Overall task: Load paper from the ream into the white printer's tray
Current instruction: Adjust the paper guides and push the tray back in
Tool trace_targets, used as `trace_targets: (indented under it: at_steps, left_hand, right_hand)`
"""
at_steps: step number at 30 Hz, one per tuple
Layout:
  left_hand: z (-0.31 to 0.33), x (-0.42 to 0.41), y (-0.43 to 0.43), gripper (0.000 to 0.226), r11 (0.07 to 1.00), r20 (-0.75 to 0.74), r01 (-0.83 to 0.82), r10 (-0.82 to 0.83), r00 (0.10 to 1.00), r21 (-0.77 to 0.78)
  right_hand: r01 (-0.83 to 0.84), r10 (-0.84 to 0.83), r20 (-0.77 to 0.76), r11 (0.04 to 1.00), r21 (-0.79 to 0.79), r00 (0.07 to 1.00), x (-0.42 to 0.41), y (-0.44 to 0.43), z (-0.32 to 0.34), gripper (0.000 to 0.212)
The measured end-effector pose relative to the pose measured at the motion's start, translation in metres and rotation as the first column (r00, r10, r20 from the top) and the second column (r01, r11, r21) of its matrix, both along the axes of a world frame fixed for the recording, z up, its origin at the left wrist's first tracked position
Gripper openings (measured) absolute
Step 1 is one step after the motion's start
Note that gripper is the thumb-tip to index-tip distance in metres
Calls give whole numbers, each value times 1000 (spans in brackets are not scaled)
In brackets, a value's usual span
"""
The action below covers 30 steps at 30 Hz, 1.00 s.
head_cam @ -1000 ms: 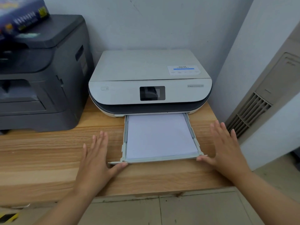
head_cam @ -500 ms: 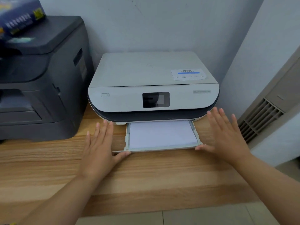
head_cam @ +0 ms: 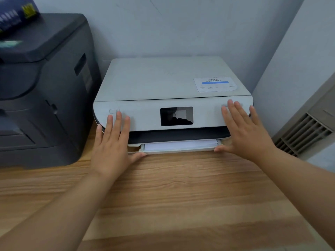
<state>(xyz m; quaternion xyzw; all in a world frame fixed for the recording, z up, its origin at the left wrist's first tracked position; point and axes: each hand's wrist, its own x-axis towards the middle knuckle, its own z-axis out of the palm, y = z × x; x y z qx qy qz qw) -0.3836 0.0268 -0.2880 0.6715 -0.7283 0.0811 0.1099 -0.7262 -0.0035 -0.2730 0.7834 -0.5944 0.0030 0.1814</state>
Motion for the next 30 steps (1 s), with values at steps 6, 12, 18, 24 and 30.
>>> trace_targets:
  at_steps: [6, 12, 18, 24, 30]
  left_hand:
    - [3, -2, -18, 109, 1000, 36, 9, -10, 999, 7]
    - [2, -1, -26, 109, 998, 60, 19, -22, 998, 52]
    - [-5, 0, -29, 110, 1000, 114, 19, -18, 993, -10]
    - [-11, -1, -30, 110, 998, 152, 15, -5, 988, -66]
    - [-14, 1, -31, 109, 997, 147, 26, -14, 989, -78]
  right_hand:
    - [-33, 31, -35, 999, -37, 999, 4, -19, 4, 121]
    - [-97, 94, -85, 995, -30, 992, -1, -31, 4, 114]
    - [-169, 164, -63, 982, -86, 984, 2, -34, 2, 114]
    - [-179, 173, -73, 980, -90, 982, 6, -35, -2, 110]
    - [-189, 183, -71, 978, -93, 981, 5, -36, -4, 110]
